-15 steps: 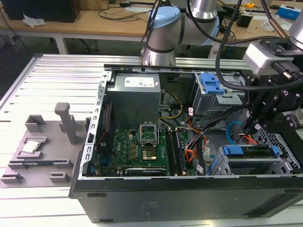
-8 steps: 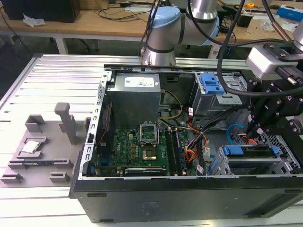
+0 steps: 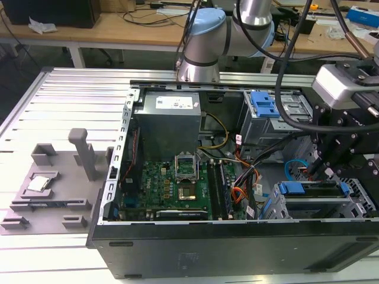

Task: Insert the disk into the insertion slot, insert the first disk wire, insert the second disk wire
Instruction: 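Insert the second disk wire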

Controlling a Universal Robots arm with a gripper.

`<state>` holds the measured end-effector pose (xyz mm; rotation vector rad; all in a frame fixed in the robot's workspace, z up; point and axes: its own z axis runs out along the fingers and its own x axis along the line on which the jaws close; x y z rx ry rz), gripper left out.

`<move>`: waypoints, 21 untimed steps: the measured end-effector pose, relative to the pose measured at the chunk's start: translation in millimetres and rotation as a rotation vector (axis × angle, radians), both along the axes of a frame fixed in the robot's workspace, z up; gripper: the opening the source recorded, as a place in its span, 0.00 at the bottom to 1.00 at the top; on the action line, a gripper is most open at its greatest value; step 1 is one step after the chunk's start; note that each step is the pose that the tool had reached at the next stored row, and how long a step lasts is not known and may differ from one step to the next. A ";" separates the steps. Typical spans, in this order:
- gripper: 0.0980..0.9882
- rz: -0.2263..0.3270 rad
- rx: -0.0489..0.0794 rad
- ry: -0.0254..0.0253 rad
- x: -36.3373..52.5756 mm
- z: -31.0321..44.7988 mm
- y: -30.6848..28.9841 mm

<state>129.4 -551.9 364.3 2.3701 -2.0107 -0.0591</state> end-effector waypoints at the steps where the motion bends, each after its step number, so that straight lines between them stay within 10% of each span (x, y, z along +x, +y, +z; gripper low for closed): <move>1: 0.07 0.000 0.000 0.0000 0.0 -0.5 -1.6; 5: 0.07 -0.011 0.026 -0.0001 0.2 -4.4 -5.8; 21: 0.07 -0.109 0.024 -0.0013 10.5 -20.0 2.2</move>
